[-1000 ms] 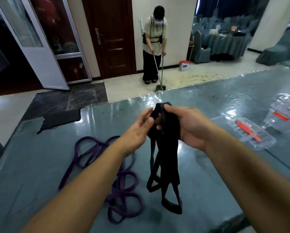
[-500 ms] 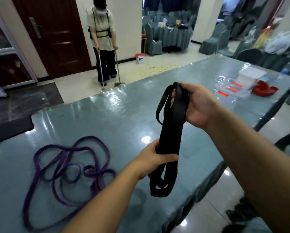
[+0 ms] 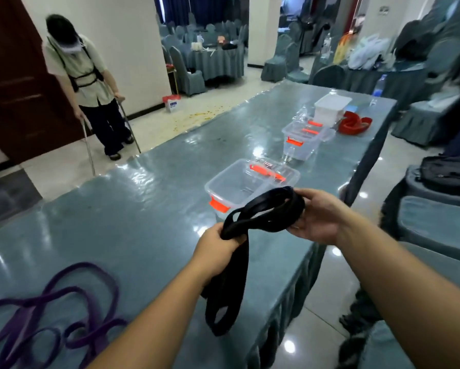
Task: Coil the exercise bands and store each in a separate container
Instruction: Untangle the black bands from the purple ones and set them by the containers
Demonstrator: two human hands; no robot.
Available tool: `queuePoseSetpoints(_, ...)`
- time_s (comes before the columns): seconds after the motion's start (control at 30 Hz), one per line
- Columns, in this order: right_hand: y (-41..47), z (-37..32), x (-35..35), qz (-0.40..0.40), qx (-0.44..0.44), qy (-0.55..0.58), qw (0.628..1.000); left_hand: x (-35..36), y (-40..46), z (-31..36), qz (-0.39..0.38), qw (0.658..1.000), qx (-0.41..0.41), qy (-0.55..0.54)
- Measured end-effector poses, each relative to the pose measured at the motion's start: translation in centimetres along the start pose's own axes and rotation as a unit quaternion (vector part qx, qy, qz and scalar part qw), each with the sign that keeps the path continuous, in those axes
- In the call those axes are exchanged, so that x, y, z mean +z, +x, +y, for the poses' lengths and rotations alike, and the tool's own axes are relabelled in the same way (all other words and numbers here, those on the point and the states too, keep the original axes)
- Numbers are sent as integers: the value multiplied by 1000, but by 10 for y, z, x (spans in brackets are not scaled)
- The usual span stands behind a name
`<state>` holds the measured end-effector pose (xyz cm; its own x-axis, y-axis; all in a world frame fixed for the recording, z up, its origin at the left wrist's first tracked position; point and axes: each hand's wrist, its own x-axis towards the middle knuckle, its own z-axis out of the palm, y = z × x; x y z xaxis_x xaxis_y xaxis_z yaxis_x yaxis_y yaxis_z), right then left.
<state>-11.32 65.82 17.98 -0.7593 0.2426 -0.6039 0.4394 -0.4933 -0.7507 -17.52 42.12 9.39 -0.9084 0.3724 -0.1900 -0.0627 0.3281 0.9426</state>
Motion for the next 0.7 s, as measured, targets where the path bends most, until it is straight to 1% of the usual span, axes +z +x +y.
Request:
queuePoseSetpoints(0.13, 21, -7, -60, 13, 30, 22, 999, 53, 37, 25, 12, 999, 8, 32)
queuePoseSetpoints(0.27, 41, -19, -117, 44, 39, 66, 996, 112, 75, 54, 25, 998, 28, 58)
queuePoseSetpoints(0.33, 47, -24, -145, 61, 31, 87, 994, 144, 94, 69, 22, 997, 36, 61)
queuePoseSetpoints(0.5, 61, -48, -215, 90, -20, 129, 987, 223, 135, 101, 2, 998, 44, 51)
queuePoseSetpoints(0.6, 70, -62, -256, 106, -34, 151, 982, 262, 156, 117, -24, 998, 41, 37)
queuePoseSetpoints(0.7, 81, -76, -292, 128, -41, 181, 974, 297, 177, 134, -49, 996, 59, 49)
